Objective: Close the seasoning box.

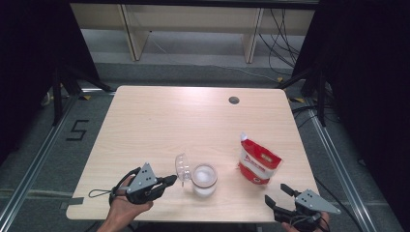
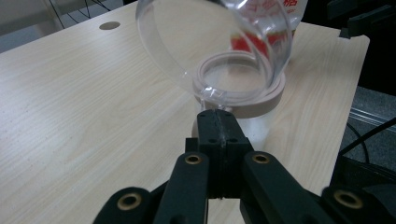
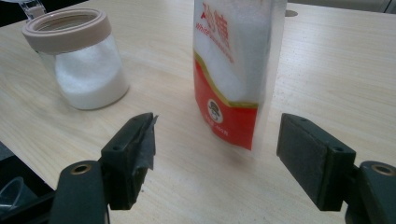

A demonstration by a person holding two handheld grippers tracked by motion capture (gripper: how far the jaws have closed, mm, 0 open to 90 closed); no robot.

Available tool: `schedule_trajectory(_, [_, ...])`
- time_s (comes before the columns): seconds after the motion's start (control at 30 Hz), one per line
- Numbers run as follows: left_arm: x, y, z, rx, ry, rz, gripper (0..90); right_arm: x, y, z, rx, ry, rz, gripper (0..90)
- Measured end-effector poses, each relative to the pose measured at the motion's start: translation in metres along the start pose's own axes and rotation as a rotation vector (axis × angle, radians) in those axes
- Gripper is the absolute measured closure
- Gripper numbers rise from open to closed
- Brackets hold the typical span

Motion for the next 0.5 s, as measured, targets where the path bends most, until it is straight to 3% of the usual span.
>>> schedule_trajectory(0.13, [-0.0027, 0.0047, 0.0024, 0.005, -0.002, 0.014, 89.4, -0.0016, 0.0002, 0.0009, -0.014, -0.013, -0.028, 28.8])
schedule_trajectory(0.17, [-0.0033, 0.0053, 0.0034, 0.005, -0.006, 0.016, 89.4, 0.0024, 0.0, -0.0002, 0.003, -0.008, 0.018, 28.8])
schedule_trajectory(0.27, [-0.0046, 0.0053, 0.0054, 0.004, -0.011, 0.003, 89.4, 0.0026, 0.0, -0.0001, 0.003, -0.007, 0.02, 28.8])
schedule_trajectory(0.3, [-0.0037, 0.0058, 0.005, 0.01, -0.008, 0.023, 89.4, -0.0002, 0.0003, 0.0008, -0.01, -0.009, -0.017, 28.8])
schedule_trajectory(0.37, [-0.0039, 0.0054, 0.0052, 0.008, -0.002, 0.017, 89.4, -0.0002, 0.0003, 0.0008, -0.011, -0.008, -0.015, 28.8])
schedule_trajectory(0.43, [-0.0048, 0.005, 0.0057, 0.007, -0.005, 0.0, 89.4, 0.0027, 0.0, 0.0, 0.003, -0.007, 0.02, 28.8])
schedule_trajectory(0.5, [-0.0046, 0.0052, 0.0057, 0.008, -0.005, 0.001, 89.4, 0.0026, 0.0001, 0.0003, 0.002, -0.004, 0.016, 28.8])
Point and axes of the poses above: each handheld gripper's, and its own axes: z roughly forward along the jaws, y roughly out of its top, x roughly to its left, the point moved 2 cm from there along z, roughly forward along the jaws, and after that the axes turned 5 degrees about -z, right-handed, at the moved point
